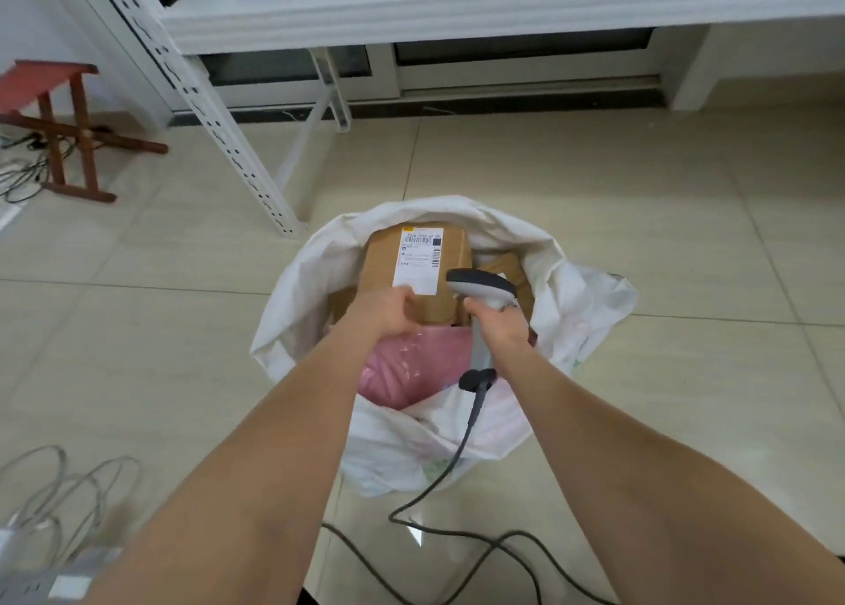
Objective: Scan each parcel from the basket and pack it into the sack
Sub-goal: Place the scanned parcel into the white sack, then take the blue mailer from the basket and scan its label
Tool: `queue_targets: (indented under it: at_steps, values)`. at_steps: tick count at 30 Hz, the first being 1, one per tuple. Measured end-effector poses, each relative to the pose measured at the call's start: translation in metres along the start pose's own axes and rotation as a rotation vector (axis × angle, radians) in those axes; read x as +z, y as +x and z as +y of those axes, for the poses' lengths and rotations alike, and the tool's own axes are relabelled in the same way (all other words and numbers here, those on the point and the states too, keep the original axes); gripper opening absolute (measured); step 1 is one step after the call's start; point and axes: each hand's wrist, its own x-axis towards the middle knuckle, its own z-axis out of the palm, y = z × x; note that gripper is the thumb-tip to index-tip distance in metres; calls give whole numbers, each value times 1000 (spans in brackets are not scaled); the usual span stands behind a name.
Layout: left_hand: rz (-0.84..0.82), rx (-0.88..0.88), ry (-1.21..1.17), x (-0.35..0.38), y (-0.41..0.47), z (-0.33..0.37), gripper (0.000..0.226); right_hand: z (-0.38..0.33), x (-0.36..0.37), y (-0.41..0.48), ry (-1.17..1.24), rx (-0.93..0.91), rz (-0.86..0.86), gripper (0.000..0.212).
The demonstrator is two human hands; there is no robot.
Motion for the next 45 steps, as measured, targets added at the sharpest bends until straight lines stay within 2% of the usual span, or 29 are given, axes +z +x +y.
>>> queue_targets:
  at_steps: [3,5,8,10,12,15,17,23,28,32,37,41,45]
  values:
    - [-262,55,148,24,-2,13,34,11,-32,14,-87,87,80,64]
    - [-288,53,171,27,2,15,33,19,-49,20,-141,122,153,72]
    - [-112,-49,116,21,10,19,32,16,-58,22,-215,39,236,78]
    - [40,-150,92,13,12,25,31,4,-58,21,-353,-93,283,75]
    - [87,-188,67,5,16,29,34,-7,-57,20,-370,-136,269,67]
    - [70,-177,43,-2,23,36,41,-13,-51,18,-101,-132,125,31]
    - [59,-157,27,-5,25,40,43,-13,-44,16,34,-119,56,20]
    - [43,-130,11,-46,-2,63,41,-37,-55,-21,106,-6,40,23]
    - [10,-84,-11,-107,-47,100,35,-85,-92,-81,283,164,6,24]
    - [10,-22,-44,-160,-84,146,25,-128,-130,-136,390,178,-32,14]
    - [-41,83,-47,-227,-137,223,30,-177,-196,-213,435,210,36,11]
    - [-62,177,-57,-278,-183,290,39,-215,-259,-279,541,196,129,10]
    - [-69,305,-15,-319,-232,363,39,-245,-326,-347,641,188,240,12]
